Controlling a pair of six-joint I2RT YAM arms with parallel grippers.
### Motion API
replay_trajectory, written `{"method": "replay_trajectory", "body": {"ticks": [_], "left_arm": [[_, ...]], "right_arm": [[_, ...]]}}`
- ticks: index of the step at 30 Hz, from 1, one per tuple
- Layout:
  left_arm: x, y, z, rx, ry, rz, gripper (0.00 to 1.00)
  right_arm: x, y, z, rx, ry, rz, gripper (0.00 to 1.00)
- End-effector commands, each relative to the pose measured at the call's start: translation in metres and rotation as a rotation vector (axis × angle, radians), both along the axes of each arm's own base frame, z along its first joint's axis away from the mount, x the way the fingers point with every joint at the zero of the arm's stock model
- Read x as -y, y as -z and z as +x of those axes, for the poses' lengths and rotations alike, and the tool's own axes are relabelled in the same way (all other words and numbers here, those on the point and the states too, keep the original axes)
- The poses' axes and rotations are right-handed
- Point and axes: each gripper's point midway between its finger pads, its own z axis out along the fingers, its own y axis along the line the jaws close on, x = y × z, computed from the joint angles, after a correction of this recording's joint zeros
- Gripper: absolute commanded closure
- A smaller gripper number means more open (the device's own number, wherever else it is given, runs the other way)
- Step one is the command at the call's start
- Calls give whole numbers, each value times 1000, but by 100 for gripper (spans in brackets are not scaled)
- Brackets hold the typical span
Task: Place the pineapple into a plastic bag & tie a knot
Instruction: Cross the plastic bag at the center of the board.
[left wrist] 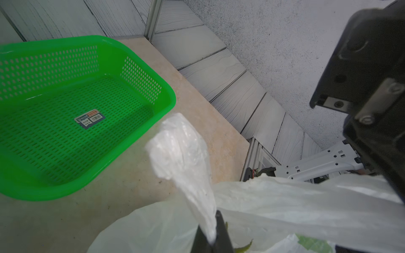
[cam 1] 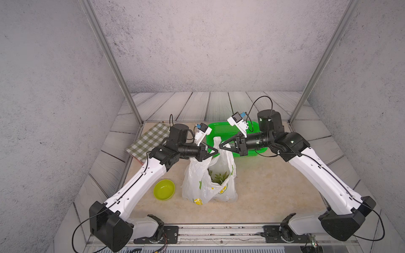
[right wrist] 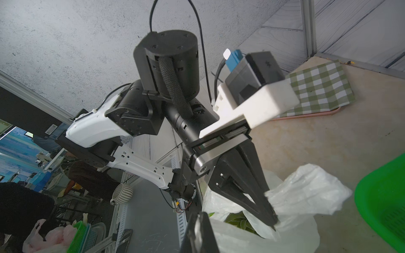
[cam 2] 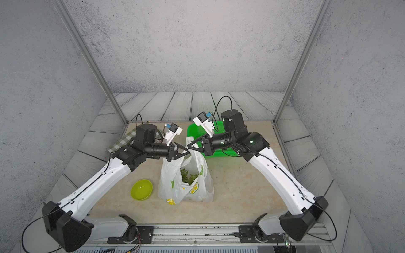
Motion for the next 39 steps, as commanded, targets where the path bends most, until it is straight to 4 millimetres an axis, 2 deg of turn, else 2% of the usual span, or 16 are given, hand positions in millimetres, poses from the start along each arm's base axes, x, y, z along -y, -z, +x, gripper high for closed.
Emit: {"method": "replay_trajectory", "body": {"ticks": [1, 13, 19, 22, 24, 29, 35, 39], "left_arm": [[4, -14, -12, 72, 48, -8, 100], [23, -34, -40, 179, 190, -43, 97], [27, -31, -48, 189, 228, -10, 94], [26, -30, -49, 186, 230, 1, 88], [24, -30, -49, 189, 225, 5, 78], [24, -31, -54, 169, 253, 8, 64], [25, -34, -65, 126, 309, -20, 57], [29, -34, -61, 117, 299, -30, 56]], "right_arm": [[-6, 2, 0, -15, -14, 7, 97], [-7, 12, 1, -49, -6, -32, 93], [-6, 26, 3, -86, 5, -88, 92], [-5, 37, 2, -102, -6, -122, 93], [-4, 42, 3, -107, -5, -141, 95], [-4, 45, 4, -88, -3, -154, 97], [-4, 43, 7, -57, -4, -153, 100], [-8, 37, 6, -67, -25, -127, 100]]}}
